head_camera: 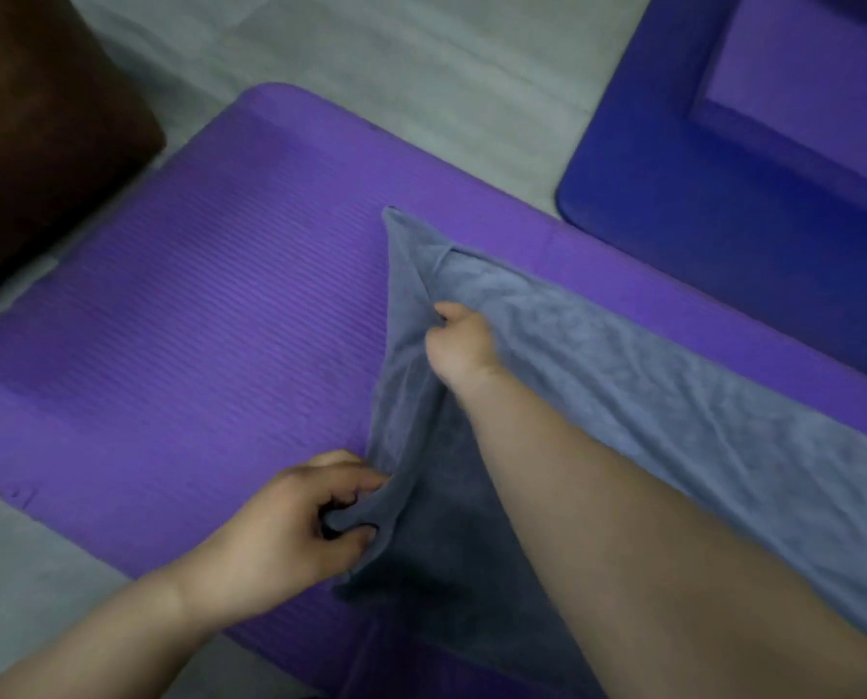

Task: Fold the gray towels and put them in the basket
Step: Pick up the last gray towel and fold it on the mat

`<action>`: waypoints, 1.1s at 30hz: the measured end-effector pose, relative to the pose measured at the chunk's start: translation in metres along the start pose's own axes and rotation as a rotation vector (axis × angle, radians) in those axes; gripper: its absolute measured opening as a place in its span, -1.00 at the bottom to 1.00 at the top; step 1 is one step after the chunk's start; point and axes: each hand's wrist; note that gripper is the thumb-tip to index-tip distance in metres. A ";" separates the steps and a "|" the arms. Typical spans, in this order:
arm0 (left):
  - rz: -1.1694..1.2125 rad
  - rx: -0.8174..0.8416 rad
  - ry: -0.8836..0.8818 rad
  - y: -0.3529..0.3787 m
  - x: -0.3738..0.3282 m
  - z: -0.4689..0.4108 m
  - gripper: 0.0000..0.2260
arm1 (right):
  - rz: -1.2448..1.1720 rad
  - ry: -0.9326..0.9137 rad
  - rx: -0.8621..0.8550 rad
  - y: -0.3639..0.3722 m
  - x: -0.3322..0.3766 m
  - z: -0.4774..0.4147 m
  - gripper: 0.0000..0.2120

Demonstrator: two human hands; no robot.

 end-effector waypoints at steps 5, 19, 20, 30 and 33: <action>0.007 0.096 0.068 0.016 -0.055 -0.037 -0.66 | -0.191 -0.111 -0.080 -0.073 -0.032 0.032 -0.66; -0.272 0.596 0.138 0.252 -0.246 -0.183 -0.75 | -0.460 -0.094 -0.347 -0.330 -0.272 0.211 -0.67; -0.312 0.620 0.153 0.276 -0.253 -0.191 -0.74 | -0.534 -0.090 -0.381 -0.341 -0.296 0.223 -0.66; -0.636 0.706 0.082 0.436 -0.228 -0.224 -0.72 | -0.286 0.252 -0.624 -0.394 -0.456 0.272 -0.80; -0.787 0.699 0.095 0.430 -0.191 -0.222 -0.46 | -0.077 0.292 -0.632 -0.408 -0.462 0.257 -0.71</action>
Point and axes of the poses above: each hand's wrist, its own z-axis away from the middle knuckle, its own y-axis out of the palm, x = y × z, and after that the axes turned 15 degrees about x, right-handed
